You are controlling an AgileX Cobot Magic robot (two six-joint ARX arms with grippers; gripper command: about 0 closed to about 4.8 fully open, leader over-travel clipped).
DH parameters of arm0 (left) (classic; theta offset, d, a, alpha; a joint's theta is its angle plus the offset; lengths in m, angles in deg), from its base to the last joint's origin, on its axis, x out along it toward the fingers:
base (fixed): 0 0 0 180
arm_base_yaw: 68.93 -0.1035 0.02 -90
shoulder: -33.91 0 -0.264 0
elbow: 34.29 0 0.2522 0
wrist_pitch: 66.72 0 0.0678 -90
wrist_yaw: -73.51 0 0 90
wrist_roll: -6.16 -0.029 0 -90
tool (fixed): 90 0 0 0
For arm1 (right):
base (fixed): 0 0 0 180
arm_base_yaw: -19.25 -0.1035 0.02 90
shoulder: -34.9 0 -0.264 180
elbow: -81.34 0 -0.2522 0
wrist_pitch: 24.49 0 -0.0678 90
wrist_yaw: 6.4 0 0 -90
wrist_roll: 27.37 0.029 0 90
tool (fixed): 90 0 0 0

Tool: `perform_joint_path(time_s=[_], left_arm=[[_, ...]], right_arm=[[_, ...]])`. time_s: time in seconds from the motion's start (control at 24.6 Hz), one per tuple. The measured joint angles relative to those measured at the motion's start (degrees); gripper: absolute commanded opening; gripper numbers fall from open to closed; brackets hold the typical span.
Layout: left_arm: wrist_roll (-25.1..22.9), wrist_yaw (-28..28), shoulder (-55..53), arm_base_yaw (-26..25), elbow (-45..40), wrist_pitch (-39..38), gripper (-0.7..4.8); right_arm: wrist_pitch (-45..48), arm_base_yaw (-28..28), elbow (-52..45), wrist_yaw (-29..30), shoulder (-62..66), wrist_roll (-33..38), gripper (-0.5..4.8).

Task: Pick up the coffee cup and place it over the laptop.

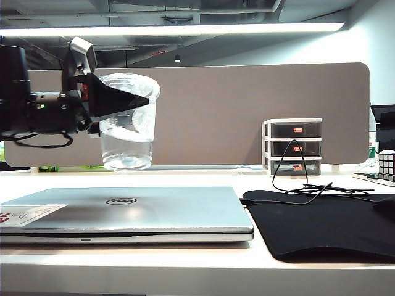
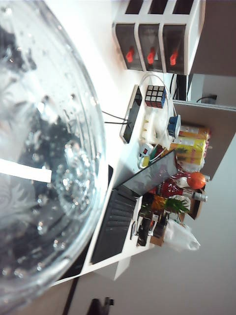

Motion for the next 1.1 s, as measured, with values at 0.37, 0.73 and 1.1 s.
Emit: perform_joint_path(time_s=[0.37, 0.73, 1.1], left_arm=[[-9.7, 6.8, 3.8, 0.2, -10.5, -0.1, 3.36], [-19.3, 10.6, 5.5, 0.5, -16.4, 0.1, 3.36], [-23.7, 14.0, 5.6, 1.9, -17.0, 0.3, 3.37]], right_arm=[[0.0, 0.0, 0.0, 0.1, 0.0, 0.0, -0.06], [0.0, 0.0, 0.0, 0.7, 0.0, -0.2, -0.06], [0.0, 0.0, 0.0, 1.6, 0.0, -0.6, -0.06]])
